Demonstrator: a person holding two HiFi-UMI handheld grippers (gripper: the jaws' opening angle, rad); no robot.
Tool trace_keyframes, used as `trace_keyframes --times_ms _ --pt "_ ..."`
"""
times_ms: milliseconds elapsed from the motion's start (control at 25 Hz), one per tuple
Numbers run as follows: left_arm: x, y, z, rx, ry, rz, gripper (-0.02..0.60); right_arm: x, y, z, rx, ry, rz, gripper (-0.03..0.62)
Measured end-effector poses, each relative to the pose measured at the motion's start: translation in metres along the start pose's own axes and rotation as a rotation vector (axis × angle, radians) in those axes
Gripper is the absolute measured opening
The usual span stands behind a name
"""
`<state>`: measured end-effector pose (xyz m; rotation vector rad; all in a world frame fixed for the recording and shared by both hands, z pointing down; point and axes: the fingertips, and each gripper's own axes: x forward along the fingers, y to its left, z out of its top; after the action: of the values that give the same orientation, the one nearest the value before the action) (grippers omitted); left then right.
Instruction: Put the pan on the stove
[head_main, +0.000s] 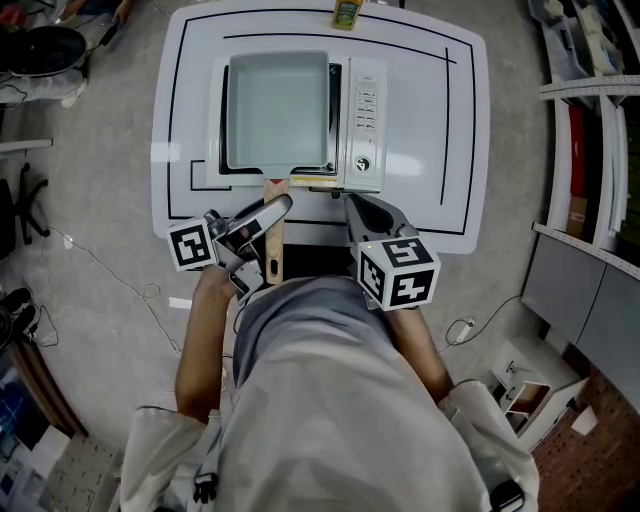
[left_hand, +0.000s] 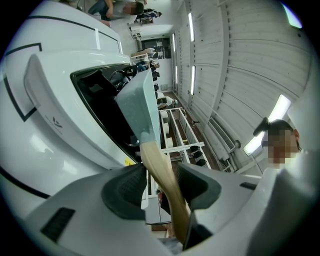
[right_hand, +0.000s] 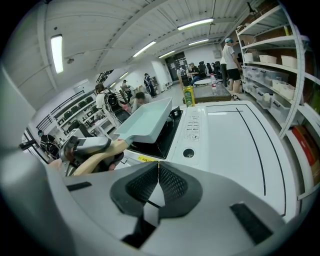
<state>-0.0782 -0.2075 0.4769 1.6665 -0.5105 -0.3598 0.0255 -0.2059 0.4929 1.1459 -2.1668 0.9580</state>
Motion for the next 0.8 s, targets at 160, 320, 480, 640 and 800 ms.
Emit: trace_keyframes --times_ms 160,320,480,640,800 --pt "0.000 -0.002 0.001 -0.024 -0.022 -0.026 0.187 -0.001 -0.001 0.000 -0.001 -0.001 0.002 0.011" --pt "0.000 -0.004 0.003 -0.025 -0.038 -0.034 0.212 -0.001 0.000 0.000 -0.004 0.000 0.006 0.011" --pt "-0.002 -0.002 0.004 -0.007 -0.050 -0.012 0.238 -0.002 0.000 -0.001 -0.007 -0.004 0.007 0.011" --pt "-0.006 0.000 0.009 0.000 -0.078 0.007 0.250 -0.003 0.000 -0.001 -0.010 -0.007 0.010 0.011" --pt "-0.012 0.000 0.013 0.009 -0.101 0.011 0.252 -0.005 0.001 -0.001 -0.015 -0.014 0.012 0.011"
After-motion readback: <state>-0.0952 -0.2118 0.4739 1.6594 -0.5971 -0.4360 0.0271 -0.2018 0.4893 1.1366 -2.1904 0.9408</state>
